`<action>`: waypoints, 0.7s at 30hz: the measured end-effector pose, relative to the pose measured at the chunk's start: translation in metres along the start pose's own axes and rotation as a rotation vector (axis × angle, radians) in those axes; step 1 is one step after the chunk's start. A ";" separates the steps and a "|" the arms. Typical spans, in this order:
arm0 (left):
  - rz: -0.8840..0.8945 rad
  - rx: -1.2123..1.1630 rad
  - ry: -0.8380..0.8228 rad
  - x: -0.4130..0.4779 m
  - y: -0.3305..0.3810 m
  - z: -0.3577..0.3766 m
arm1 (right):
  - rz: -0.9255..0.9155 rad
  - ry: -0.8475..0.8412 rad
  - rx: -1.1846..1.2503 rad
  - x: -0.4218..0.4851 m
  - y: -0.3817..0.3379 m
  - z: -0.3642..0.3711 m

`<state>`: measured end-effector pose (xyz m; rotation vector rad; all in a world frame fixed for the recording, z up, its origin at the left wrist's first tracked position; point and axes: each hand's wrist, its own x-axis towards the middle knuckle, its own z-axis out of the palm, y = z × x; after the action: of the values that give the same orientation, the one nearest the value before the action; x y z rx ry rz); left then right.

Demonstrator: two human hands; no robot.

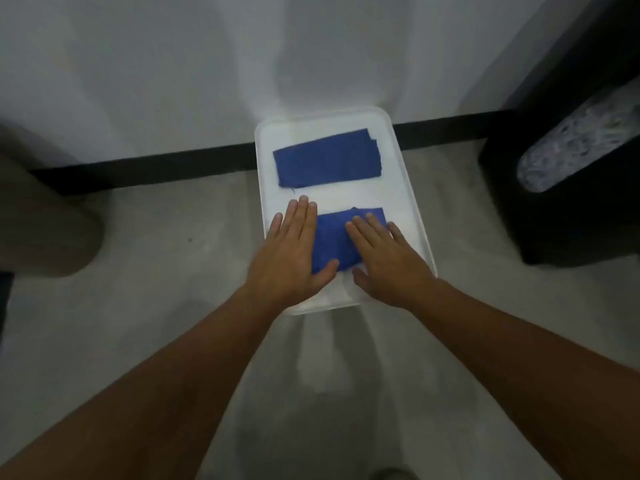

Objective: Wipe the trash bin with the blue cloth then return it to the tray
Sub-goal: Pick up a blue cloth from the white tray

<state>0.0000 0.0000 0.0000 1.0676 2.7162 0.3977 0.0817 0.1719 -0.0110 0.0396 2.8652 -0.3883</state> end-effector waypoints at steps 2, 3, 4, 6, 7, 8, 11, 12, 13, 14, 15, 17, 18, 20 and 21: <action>-0.009 -0.002 -0.045 0.001 -0.005 0.019 | -0.032 0.002 -0.030 0.006 0.006 0.011; -0.031 -0.009 -0.077 0.002 -0.009 0.027 | -0.038 0.000 -0.055 0.009 0.009 0.015; -0.044 -0.019 -0.110 0.000 -0.012 0.034 | -0.051 0.003 -0.069 0.010 0.010 0.017; -0.041 -0.034 -0.130 -0.004 -0.015 0.045 | -0.074 0.019 -0.075 0.015 0.011 0.023; -0.039 -0.051 -0.117 -0.005 -0.016 0.048 | -0.086 0.034 -0.082 0.018 0.012 0.025; -0.036 -0.071 -0.099 -0.005 -0.017 0.049 | -0.095 0.042 -0.094 0.022 0.014 0.026; -0.025 -0.037 -0.048 -0.005 -0.021 0.050 | -0.135 0.035 -0.125 0.027 0.023 0.030; -0.006 0.003 -0.033 -0.005 -0.023 0.050 | -0.154 0.032 -0.138 0.026 0.026 0.032; 0.008 0.041 -0.038 -0.006 -0.023 0.049 | -0.173 0.028 -0.157 0.026 0.029 0.033; 0.016 0.063 -0.048 -0.006 -0.024 0.047 | -0.187 0.030 -0.164 0.026 0.030 0.034; 0.017 0.074 -0.054 -0.004 -0.024 0.043 | -0.185 0.034 -0.148 0.026 0.030 0.033; 0.013 0.042 -0.001 0.000 -0.020 0.032 | -0.138 0.045 -0.031 0.030 0.028 0.025; 0.011 -0.018 0.062 0.003 -0.018 0.024 | -0.094 0.059 0.077 0.034 0.027 0.017; -0.010 -0.209 0.140 0.007 -0.015 0.008 | -0.034 0.084 0.338 0.040 0.026 -0.004; -0.039 -0.310 0.134 0.010 -0.015 0.000 | -0.038 0.081 0.446 0.043 0.025 -0.015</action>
<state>-0.0164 -0.0038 -0.0058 0.9309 2.6623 0.8784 0.0382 0.1997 -0.0136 0.0833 2.7981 -1.0459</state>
